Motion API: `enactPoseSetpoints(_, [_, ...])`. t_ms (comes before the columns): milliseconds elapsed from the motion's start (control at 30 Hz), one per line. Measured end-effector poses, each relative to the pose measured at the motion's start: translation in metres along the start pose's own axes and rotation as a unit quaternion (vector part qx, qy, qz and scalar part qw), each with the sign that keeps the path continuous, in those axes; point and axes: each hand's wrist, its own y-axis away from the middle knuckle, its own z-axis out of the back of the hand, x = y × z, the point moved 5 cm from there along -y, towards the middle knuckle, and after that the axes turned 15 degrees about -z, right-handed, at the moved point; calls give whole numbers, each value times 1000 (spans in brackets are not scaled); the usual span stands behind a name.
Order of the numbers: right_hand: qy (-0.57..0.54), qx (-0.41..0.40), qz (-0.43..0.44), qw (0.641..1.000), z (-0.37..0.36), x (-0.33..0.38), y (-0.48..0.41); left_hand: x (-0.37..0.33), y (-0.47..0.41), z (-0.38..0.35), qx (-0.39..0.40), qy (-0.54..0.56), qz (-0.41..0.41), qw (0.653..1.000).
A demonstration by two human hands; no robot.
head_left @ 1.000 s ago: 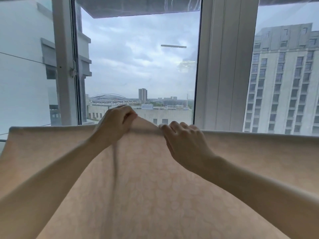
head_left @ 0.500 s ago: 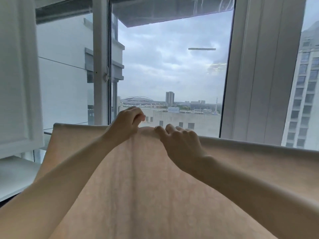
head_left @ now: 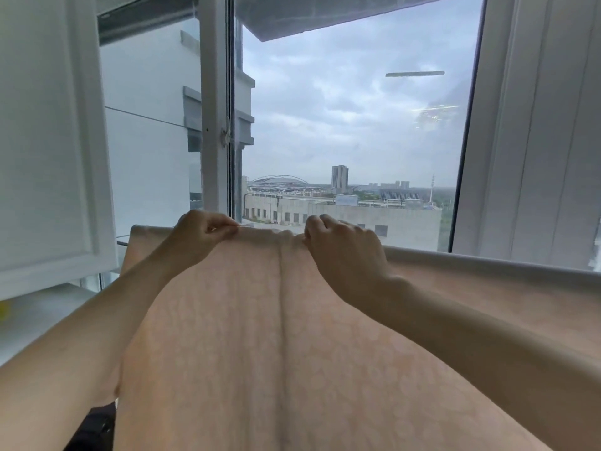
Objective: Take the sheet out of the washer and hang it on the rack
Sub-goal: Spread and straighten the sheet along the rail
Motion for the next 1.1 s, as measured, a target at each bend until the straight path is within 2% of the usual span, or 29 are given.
enactPoseSetpoints(100, [14,8,-8,1000,2,3,-11,0,-5,-2,-24,-45,-31,998])
enactPoseSetpoints(267, [24,-71,-46,996,14,7,-33,3,-22,20,-107,-103,-99,984])
enactPoseSetpoints(400, [50,-17,-11,999,-11,25,-15,24,-10,13,-35,-81,-109,990])
enactPoseSetpoints(567, [-20,-8,37,999,-27,40,-24,57,0,16,-21,-29,-91,995])
enactPoseSetpoints(867, [-17,-1,53,998,-53,103,-39,133,23,53,34,-21,-32,999])
enactPoseSetpoints(967, [-17,1,53,998,-58,124,-45,146,28,68,15,-9,-45,999])
enactPoseSetpoints(1100, [6,-2,50,999,-67,144,-53,169,33,84,-25,-44,-31,998])
